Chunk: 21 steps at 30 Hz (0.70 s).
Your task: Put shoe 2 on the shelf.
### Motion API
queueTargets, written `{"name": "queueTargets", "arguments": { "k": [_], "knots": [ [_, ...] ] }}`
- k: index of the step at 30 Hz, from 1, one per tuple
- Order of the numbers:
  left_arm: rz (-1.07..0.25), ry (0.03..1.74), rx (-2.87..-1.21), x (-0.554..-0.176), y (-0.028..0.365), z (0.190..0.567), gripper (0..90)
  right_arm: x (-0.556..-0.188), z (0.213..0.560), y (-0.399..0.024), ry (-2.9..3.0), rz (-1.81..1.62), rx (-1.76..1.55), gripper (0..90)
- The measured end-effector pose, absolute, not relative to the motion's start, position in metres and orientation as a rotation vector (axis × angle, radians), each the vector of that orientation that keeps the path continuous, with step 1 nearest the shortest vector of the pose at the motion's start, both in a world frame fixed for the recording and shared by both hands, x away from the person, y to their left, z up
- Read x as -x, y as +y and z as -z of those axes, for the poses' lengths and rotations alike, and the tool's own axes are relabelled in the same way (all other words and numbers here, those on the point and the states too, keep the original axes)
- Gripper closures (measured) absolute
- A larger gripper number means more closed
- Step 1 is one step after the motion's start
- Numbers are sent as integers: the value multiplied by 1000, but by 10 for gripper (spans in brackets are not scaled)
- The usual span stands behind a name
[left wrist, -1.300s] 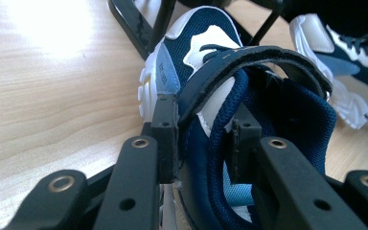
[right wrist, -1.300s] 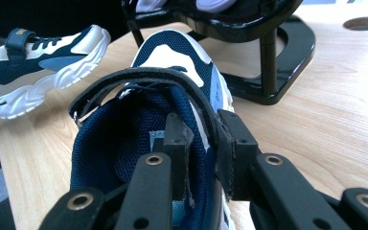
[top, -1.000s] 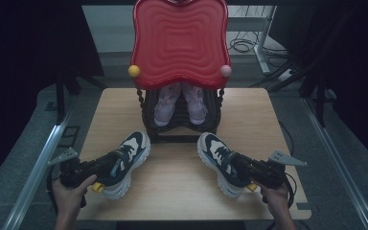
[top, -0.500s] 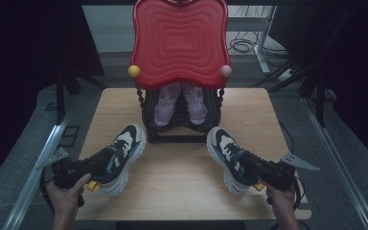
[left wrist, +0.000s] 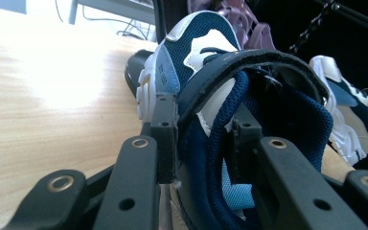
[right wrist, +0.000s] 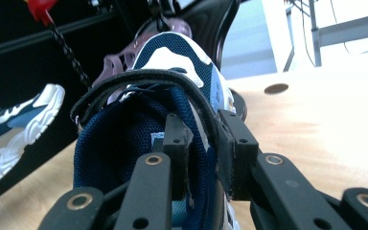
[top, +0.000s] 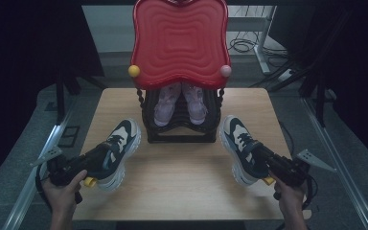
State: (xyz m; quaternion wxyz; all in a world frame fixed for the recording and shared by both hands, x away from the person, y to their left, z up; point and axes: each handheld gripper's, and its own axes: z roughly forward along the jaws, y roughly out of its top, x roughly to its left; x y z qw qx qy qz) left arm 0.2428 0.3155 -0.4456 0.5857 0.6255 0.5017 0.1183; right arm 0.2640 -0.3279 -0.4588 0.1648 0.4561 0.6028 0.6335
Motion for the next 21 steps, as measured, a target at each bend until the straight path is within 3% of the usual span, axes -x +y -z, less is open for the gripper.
{"name": "queueTargets", "arguments": {
  "k": [21],
  "knots": [
    [-352, 1171, -1382, -269, 329, 413, 700, -286, 426, -332, 1619, -1810, -1282, 754]
  ]
}}
